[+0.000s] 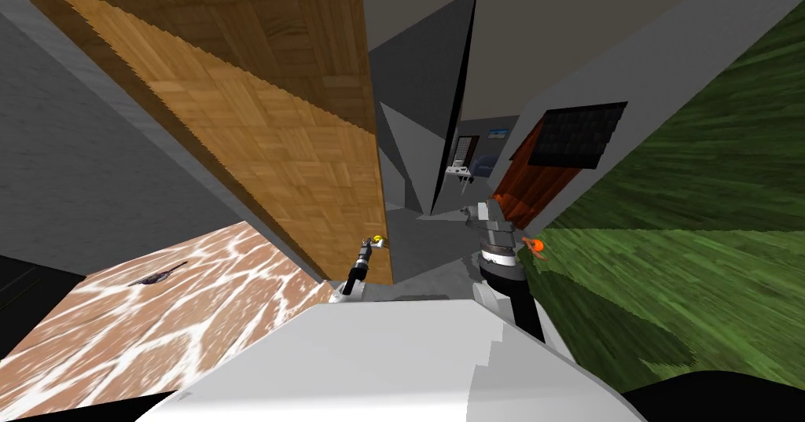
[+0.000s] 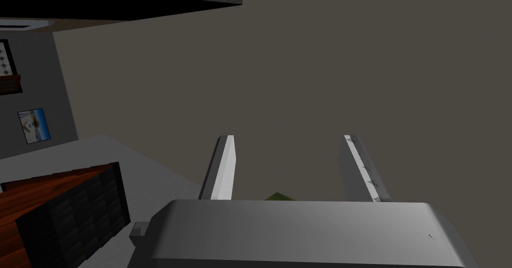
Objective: Push the door open
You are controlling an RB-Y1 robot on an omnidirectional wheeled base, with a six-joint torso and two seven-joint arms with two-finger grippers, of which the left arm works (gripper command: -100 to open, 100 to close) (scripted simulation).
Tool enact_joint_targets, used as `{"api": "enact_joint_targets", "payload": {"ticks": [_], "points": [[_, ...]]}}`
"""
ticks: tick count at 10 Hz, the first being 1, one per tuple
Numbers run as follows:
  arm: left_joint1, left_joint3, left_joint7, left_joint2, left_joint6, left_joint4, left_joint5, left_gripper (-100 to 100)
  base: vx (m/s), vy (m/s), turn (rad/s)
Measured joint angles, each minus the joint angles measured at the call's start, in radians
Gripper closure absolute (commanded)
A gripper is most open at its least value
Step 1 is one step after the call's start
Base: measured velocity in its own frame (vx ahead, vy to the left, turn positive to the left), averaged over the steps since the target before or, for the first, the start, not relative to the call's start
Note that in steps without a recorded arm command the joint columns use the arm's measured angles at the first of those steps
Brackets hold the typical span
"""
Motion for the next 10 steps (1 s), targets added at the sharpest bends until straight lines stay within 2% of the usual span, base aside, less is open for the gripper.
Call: {"api": "enact_joint_targets", "payload": {"ticks": [2,5,6,7,8,9,10], "points": [[0.002,0.019,-0.006,-0.002,-0.001,-0.002,0.01,100,0.141,-0.108,0.052],[0.002,0.037,-0.01,0.002,-0.004,0.006,0.02,100,0.12,-0.025,0.042],[0.005,0.042,-0.013,0.003,-0.003,0.011,0.023,100,0.191,-0.06,0.029],[-0.004,0.049,-0.014,0.006,-0.013,0.032,0.027,100,0.224,-0.066,0.044],[0.013,0.054,-0.019,0.005,-0.003,0.004,0.03,100,0.222,-0.069,0.05],[0.036,0.059,-0.025,0.004,0.025,-0.046,0.032,100,0.133,-0.043,0.018],[0.014,0.066,-0.026,0.01,0.015,-0.021,0.037,100,0.039,-0.008,-0.014]]}}
